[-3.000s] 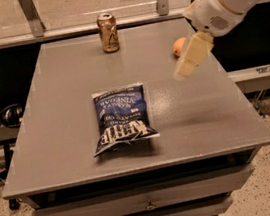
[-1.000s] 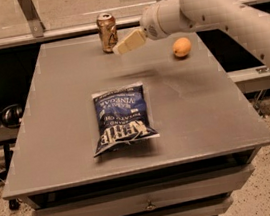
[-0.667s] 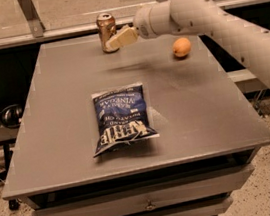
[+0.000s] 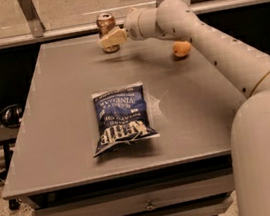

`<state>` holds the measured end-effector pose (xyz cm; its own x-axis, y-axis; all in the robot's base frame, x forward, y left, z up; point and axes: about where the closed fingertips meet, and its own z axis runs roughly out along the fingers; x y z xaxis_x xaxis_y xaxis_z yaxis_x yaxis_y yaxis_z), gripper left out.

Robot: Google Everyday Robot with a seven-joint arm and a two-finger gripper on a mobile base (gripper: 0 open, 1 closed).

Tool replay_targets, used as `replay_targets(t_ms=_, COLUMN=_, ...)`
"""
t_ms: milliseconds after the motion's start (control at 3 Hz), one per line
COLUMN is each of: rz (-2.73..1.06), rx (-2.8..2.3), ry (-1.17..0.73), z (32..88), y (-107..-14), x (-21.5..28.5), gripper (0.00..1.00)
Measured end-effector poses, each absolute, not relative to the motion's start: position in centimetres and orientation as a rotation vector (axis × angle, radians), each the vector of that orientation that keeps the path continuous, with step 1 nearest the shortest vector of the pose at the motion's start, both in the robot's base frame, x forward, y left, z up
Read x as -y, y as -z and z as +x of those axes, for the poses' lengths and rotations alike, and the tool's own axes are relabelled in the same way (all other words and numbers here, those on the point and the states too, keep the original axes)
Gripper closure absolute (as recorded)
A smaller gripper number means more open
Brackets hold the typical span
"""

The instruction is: Move orange can near blue chip bag

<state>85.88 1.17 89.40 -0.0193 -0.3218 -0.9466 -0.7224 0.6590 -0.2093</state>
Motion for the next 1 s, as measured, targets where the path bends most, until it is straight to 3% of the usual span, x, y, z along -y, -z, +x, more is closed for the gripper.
replay_targets(t_ms=333, rz=-0.860, rx=-1.610, ry=-0.433, z=87.0, y=-88.4, x=-2.2, gripper=0.00)
replay_targets(t_ms=1000, rz=-0.881, rx=-1.603, ry=-0.478, z=87.2, y=-87.3, x=-3.7, gripper=0.41)
